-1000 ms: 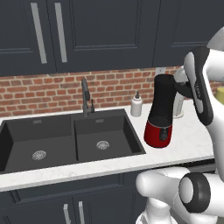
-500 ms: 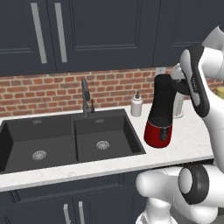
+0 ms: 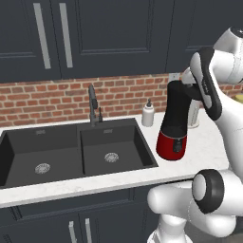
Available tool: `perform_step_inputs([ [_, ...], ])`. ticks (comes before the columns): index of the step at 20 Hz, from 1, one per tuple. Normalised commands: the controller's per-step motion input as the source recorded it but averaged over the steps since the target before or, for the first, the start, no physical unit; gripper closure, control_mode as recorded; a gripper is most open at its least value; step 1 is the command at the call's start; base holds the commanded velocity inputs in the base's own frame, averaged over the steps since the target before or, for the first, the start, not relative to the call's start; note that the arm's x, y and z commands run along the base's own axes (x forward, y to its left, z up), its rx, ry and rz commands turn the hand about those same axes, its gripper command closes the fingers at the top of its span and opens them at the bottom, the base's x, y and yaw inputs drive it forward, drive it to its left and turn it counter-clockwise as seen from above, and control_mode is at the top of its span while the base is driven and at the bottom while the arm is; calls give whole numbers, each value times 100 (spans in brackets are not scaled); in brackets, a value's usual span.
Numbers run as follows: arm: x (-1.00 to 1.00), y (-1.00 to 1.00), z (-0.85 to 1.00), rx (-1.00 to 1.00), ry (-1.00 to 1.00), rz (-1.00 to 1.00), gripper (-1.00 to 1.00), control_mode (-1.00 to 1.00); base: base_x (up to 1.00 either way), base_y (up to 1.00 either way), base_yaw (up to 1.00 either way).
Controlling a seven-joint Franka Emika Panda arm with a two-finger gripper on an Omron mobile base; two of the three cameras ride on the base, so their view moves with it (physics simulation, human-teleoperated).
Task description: Close the lid blender by securely placing the lid on top.
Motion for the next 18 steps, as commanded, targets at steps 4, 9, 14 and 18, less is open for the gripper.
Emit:
perform_step_inputs([
  [4, 20, 0, -6, 0, 0, 0, 100, -100, 0, 0, 0],
  [9, 22, 0, -7, 0, 0, 0, 100, -100, 0, 0, 0],
  [14, 24, 3, -13, 0, 0, 0, 100, -100, 0, 0, 0],
  [18, 25, 3, -15, 0, 0, 0, 100, -100, 0, 0, 0],
])
